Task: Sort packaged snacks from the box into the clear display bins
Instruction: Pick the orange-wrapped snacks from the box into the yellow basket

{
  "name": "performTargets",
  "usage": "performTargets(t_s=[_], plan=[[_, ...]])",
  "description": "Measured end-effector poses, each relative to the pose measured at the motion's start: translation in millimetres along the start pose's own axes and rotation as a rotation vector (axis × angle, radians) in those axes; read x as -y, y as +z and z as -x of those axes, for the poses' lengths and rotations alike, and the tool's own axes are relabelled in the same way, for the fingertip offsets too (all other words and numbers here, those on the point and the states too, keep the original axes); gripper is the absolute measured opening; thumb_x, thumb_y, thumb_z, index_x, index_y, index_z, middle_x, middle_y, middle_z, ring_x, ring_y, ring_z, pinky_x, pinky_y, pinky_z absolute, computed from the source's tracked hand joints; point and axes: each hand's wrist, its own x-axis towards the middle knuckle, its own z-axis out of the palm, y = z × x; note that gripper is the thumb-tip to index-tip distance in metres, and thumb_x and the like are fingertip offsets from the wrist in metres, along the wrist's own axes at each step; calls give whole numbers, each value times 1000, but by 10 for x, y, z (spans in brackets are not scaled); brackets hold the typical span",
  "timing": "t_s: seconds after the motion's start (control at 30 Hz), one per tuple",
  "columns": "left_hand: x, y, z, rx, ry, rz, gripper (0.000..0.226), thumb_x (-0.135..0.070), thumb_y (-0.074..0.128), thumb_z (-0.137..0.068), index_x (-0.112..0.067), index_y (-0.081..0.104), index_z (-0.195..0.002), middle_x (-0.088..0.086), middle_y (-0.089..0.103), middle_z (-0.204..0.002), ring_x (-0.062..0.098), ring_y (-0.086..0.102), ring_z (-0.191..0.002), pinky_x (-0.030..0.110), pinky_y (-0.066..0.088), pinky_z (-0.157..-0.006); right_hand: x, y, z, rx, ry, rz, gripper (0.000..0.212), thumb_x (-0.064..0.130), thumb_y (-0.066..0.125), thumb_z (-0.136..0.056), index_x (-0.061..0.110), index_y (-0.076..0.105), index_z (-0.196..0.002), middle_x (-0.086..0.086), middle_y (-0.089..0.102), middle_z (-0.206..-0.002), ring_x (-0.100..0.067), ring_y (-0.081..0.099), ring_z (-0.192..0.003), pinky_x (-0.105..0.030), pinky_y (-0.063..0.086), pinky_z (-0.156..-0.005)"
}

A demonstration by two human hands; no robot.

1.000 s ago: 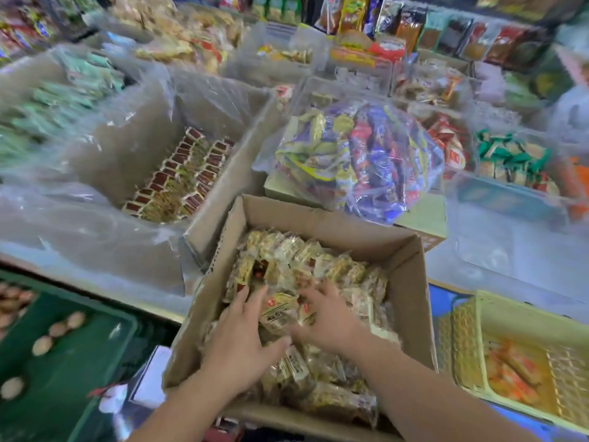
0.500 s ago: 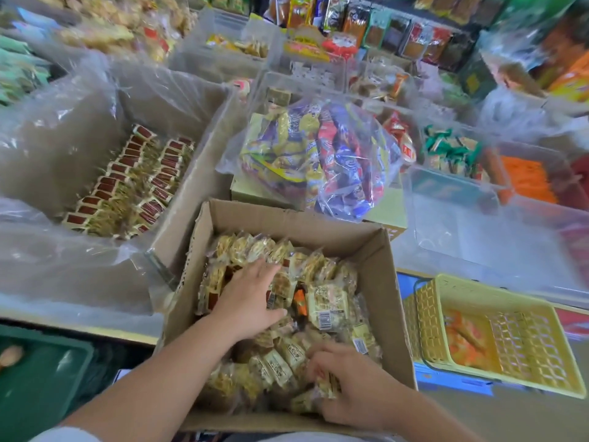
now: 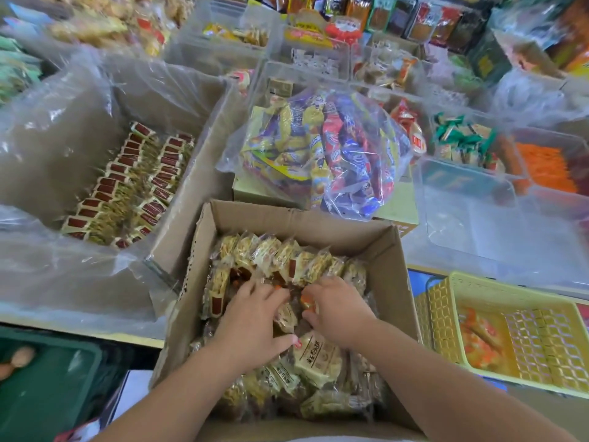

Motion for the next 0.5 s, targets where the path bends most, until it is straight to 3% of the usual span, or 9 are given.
performTargets(t_s=[0.07,0.3,0.4,0.5], plan=[[14,-8,150,-5,-27,16,81,-75,54,-84,-43,29,-154,-12,38,-149,27,23,-146,45,32,-120,5,37,-176,60,27,120,45,46,57,-94,24,54,-133,-1,54,-129,-27,45,-125,-45,41,-104],[8,12,589,35,-54,47,77,-76,50,-85,-34,46,-150,-13,27,-152,15,10,-144,41,29,-121,76,266,-349,94,53,411,47,32,61,-90,26,54,-136,-4,51,-137,-31,42,-128,-49,33,-111],[37,65,704,7,-73,121,66,-76,54,-83,-41,57,-138,-20,-4,-163,14,0,-150,44,17,-124,44,284,-325,81,46,398,46,26,66,-87,27,57,-132,0,54,-135,-29,43,-128,-48,32,-112],[80,71,693,15,-101,162,50,-75,59,-79,-44,65,-118,-25,-26,-163,13,-2,-150,48,19,-125,15,232,-260,17,53,264,34,18,65,-84,32,62,-115,6,62,-120,-23,47,-121,-44,34,-110]])
